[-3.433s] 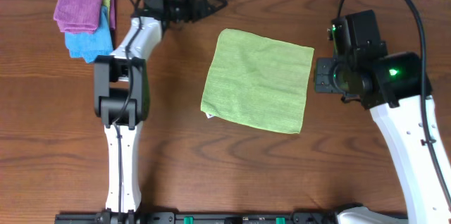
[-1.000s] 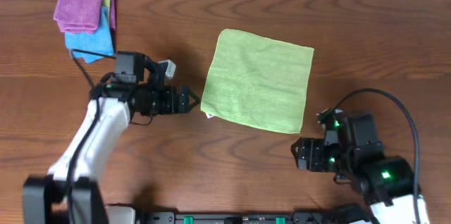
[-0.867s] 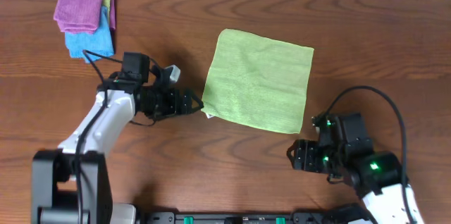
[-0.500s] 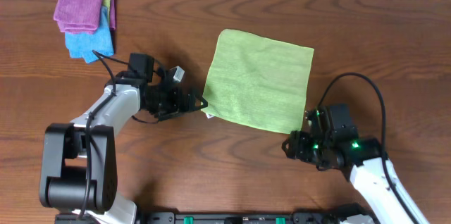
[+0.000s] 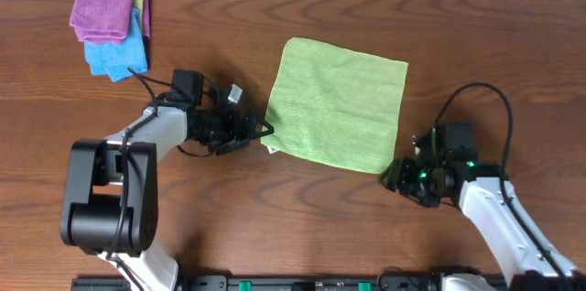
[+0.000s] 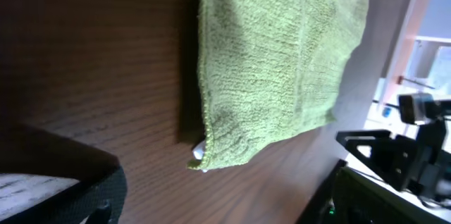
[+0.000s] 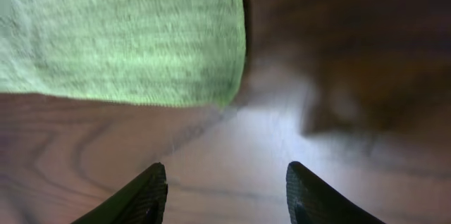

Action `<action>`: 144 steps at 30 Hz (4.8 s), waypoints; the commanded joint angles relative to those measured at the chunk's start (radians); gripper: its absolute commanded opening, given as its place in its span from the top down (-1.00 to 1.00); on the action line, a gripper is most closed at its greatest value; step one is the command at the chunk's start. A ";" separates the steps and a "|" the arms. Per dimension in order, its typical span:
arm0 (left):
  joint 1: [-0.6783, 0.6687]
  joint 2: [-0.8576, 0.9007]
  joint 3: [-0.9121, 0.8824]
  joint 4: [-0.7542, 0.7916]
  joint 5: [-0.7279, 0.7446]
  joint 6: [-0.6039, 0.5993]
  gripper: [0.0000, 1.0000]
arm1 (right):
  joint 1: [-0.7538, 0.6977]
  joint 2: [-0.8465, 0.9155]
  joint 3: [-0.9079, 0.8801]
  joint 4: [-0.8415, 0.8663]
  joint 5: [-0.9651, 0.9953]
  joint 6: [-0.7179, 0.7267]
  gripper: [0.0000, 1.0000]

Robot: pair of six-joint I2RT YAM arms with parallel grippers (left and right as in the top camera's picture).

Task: Fold the cloth
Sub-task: 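Grasp the green cloth's near left and right corners with both grippers, then lift the near edge with both grippers and fold it over toward the far edge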

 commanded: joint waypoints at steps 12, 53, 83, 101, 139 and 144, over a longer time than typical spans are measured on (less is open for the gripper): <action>-0.004 0.117 -0.003 -0.003 0.134 -0.030 -0.85 | -0.172 0.059 -0.167 0.254 -0.249 -0.058 0.01; -0.004 0.139 -0.003 0.083 0.090 -0.144 0.88 | -0.172 0.240 -0.165 0.462 -0.208 0.057 0.97; -0.229 -0.173 0.293 -0.128 -0.341 0.011 0.88 | 0.000 -0.115 0.329 -0.243 0.185 -0.053 0.97; -0.238 -0.039 0.297 0.244 -0.422 0.003 0.88 | 0.001 0.073 0.331 0.006 0.277 -0.010 0.97; -0.171 0.352 0.605 0.345 -0.337 -0.030 0.89 | 0.014 0.456 0.645 0.027 0.310 0.034 0.96; -0.171 0.352 0.605 0.269 -0.316 -0.018 0.89 | 0.015 0.456 0.645 0.009 0.351 0.034 0.96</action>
